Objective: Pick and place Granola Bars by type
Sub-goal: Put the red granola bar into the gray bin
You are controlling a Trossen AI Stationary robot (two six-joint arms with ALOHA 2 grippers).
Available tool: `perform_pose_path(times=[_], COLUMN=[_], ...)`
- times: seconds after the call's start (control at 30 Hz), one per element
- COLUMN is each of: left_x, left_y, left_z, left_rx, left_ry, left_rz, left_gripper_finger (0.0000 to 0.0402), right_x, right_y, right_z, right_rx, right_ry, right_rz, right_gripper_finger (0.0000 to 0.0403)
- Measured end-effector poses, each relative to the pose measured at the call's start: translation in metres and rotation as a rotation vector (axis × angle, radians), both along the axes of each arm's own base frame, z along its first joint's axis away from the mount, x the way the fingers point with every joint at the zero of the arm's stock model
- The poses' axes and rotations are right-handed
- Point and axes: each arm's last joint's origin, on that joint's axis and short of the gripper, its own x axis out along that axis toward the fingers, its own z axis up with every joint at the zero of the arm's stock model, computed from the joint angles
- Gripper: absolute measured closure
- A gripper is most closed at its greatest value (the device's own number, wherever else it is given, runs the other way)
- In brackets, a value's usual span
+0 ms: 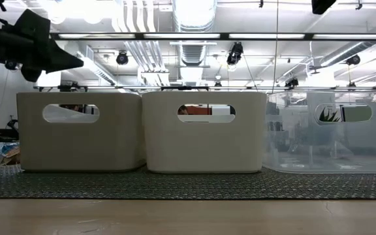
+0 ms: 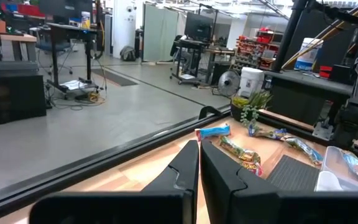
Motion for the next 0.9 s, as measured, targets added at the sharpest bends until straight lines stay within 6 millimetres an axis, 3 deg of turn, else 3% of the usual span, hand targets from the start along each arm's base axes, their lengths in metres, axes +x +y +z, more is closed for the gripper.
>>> perform_pose_path(times=[0.47,0.77,0.9], left_x=[0.000,0.007,0.009], left_y=[0.000,-0.011,-0.016], left_z=[-0.002,-0.007,-0.013], left_rx=[0.001,0.139,0.099], left_ry=[0.020,0.118,0.108], left_rz=[-0.019,-0.439,-0.602], left_gripper_finger=[0.0402,0.0402,0.0402], right_x=[0.000,0.000,0.000], right_y=[0.000,0.000,0.000], right_z=[0.000,0.000,0.000], right_rx=[-0.001,-0.004,-0.003], right_ry=[0.001,0.000,0.001], right_rz=[-0.001,-0.001,-0.001], right_gripper_finger=[0.0394,0.0394,0.0394])
